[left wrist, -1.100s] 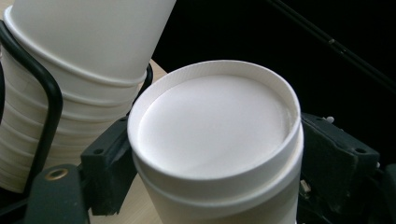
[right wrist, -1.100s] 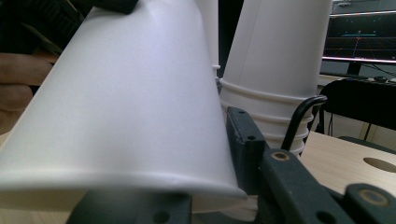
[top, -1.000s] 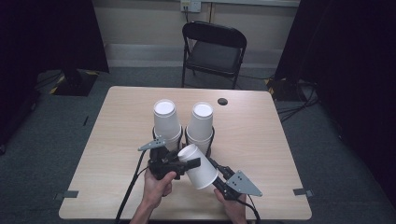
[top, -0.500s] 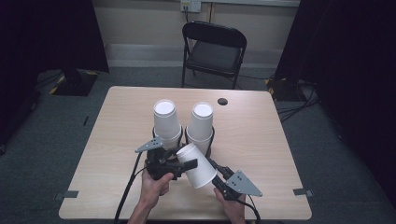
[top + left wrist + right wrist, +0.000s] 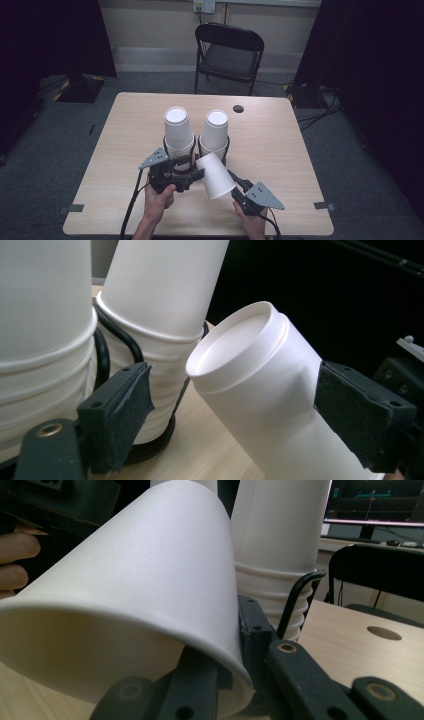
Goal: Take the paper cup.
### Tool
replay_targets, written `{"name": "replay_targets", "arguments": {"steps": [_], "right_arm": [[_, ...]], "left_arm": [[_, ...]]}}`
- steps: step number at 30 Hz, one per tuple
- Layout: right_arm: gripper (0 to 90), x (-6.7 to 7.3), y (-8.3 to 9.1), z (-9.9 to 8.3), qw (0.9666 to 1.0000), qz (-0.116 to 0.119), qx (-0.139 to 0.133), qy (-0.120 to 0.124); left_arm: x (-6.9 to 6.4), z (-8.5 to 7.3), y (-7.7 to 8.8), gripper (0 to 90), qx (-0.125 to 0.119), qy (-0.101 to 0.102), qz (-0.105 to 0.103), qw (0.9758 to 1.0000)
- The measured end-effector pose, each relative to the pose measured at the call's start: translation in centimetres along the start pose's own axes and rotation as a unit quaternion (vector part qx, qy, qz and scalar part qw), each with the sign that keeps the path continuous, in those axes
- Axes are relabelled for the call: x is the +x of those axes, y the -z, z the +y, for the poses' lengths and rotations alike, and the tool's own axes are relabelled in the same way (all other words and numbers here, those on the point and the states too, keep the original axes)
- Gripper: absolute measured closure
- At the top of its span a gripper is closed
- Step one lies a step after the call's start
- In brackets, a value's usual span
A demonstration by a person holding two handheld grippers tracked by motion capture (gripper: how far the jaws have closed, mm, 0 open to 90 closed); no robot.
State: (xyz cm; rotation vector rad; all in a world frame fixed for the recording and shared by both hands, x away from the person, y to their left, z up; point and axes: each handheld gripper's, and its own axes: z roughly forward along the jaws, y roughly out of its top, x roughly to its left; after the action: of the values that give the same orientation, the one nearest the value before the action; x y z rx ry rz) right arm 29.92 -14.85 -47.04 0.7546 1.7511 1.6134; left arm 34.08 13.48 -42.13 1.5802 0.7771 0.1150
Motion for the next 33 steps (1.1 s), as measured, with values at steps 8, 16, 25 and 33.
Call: {"name": "replay_targets", "arguments": {"steps": [8, 16, 25, 33], "right_arm": [[86.3, 0.0, -0.4, 0.0, 0.9989, 0.010, 0.047, -0.003], [86.3, -0.2, -0.6, 0.1, 0.9965, 0.021, 0.081, -0.003], [86.4, -0.3, -0.8, 1.0, 0.9892, 0.037, 0.141, -0.006], [86.4, -0.5, -1.1, 1.6, 0.9808, 0.052, 0.187, -0.014]], "left_arm": [[0.5, -0.4, 1.4, 15.1, -0.006, -0.045, 0.000, 0.9990], [1.0, -1.0, 1.9, 15.3, -0.001, -0.106, 0.062, 0.9924], [1.1, -1.1, 2.3, 15.4, 0.002, -0.110, 0.055, 0.9924], [1.3, -1.7, 2.5, 15.2, 0.000, -0.131, 0.007, 0.9913]]}}
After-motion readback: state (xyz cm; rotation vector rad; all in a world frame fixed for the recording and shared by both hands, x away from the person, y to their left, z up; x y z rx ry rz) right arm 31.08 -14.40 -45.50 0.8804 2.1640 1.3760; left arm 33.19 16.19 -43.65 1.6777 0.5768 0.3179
